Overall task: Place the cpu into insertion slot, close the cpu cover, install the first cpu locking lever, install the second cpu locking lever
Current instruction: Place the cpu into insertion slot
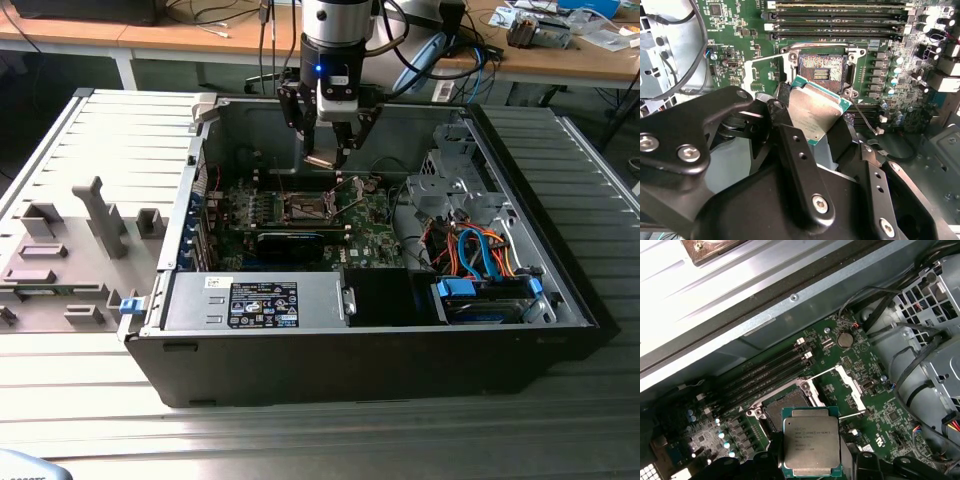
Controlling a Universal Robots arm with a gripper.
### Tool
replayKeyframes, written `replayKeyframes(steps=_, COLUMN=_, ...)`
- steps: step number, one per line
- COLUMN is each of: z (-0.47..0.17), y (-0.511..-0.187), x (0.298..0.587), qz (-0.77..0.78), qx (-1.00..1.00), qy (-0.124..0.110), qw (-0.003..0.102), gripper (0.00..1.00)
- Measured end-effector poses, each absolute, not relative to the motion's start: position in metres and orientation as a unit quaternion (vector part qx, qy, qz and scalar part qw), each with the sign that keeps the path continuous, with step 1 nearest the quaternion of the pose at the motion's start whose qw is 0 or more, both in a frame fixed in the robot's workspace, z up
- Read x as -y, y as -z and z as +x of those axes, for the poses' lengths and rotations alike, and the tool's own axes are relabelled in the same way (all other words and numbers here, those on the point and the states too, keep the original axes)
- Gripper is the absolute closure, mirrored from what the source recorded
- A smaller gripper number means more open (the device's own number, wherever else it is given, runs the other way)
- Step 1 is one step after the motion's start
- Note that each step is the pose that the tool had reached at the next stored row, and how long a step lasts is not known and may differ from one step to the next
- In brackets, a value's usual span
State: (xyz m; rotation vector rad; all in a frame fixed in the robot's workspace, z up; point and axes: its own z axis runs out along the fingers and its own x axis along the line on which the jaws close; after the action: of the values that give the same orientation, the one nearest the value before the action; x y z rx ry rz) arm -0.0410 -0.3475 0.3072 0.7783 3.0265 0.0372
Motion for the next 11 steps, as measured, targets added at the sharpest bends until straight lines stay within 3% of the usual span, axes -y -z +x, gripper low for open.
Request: replayKeyframes(steps=11, z=-0.041, y=-0.307, x=0.3475, qz=0.269, qx=-0.963, qy=-0.012, qw=0.008, gripper=0.45)
